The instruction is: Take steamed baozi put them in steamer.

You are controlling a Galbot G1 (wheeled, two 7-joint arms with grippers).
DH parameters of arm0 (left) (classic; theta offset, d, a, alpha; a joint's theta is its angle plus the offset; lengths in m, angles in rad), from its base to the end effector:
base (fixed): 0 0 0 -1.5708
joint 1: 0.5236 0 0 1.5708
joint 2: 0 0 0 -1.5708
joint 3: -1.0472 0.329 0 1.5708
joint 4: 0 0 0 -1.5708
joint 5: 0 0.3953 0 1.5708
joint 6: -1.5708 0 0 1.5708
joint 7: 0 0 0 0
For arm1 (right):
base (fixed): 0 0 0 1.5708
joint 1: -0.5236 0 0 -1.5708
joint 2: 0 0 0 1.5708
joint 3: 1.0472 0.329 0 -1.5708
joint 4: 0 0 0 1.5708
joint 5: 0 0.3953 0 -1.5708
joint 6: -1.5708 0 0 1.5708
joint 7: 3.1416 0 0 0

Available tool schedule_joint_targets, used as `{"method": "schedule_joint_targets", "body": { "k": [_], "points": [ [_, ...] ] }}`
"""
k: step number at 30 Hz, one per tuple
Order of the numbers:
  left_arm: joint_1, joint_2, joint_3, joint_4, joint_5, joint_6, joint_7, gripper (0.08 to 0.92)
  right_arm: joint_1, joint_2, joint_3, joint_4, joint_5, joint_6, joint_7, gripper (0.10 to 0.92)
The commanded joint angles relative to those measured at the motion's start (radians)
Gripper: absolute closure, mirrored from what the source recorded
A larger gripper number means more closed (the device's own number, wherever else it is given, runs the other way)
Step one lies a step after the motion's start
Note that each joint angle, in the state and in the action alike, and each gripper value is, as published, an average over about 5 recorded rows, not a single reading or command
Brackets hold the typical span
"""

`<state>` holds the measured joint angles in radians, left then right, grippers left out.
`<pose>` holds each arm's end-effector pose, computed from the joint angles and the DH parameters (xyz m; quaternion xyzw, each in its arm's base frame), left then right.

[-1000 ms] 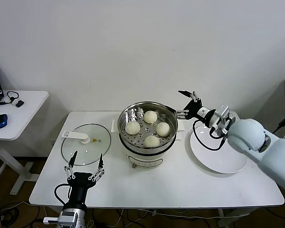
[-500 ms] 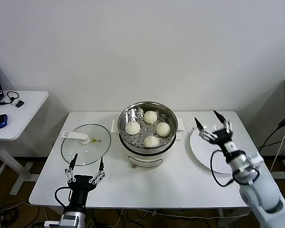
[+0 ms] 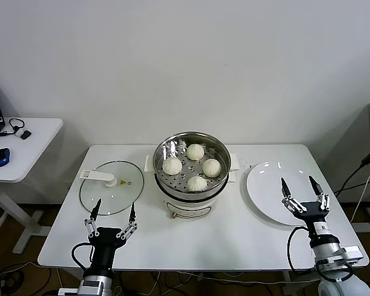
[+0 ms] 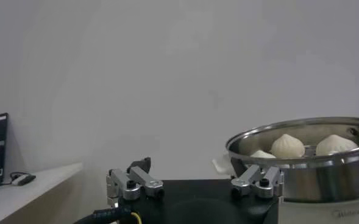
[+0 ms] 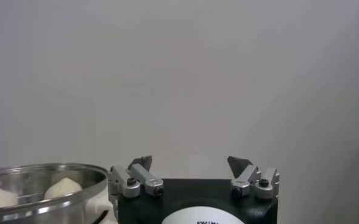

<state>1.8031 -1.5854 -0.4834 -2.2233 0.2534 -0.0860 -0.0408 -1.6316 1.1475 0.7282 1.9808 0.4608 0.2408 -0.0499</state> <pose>0.1675 -0.0139 -0.2799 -0.0014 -0.9942 -0.1070 0.0049 0.2265 -0.1376 -0.3010 -0.0225 0.9982 -0.0052 0.0558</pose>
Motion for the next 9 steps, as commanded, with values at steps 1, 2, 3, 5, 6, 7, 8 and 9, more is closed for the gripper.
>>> {"method": "schedule_joint_targets", "body": {
  "k": [1,2,3,5,6,7,8,9],
  "points": [
    [0.007,-0.001,-0.001,-0.002,0.002,-0.004,-0.001,0.177,-0.058,0.085,0.047,0.009,-0.022,0.039,-0.004,0.203],
    [0.007,-0.001,-0.001,-0.002,0.002,-0.004,-0.001,0.177,-0.057,0.087,0.045,0.01,-0.021,0.038,-0.005,0.203],
    [0.007,-0.001,-0.001,-0.002,0.002,-0.004,-0.001,0.177,-0.056,0.087,0.044,0.01,-0.021,0.037,-0.006,0.203],
    [0.007,-0.002,-0.001,-0.002,0.002,-0.004,-0.001,0.177,-0.054,0.087,0.042,0.011,-0.018,0.034,-0.008,0.203],
    [0.006,-0.003,-0.001,-0.002,0.003,-0.004,-0.001,0.177,-0.053,0.087,0.04,0.011,-0.016,0.032,-0.009,0.203],
    [0.006,-0.003,-0.001,-0.002,0.003,-0.003,-0.001,0.177,-0.053,0.087,0.039,0.011,-0.015,0.031,-0.01,0.203],
    [0.005,-0.004,-0.001,-0.002,0.003,-0.003,-0.001,0.177,-0.053,0.086,0.038,0.011,-0.014,0.03,-0.011,0.203],
    [0.005,-0.004,-0.001,-0.002,0.003,-0.003,-0.001,0.177,-0.052,0.086,0.037,0.011,-0.013,0.029,-0.011,0.203]
  ]
}}
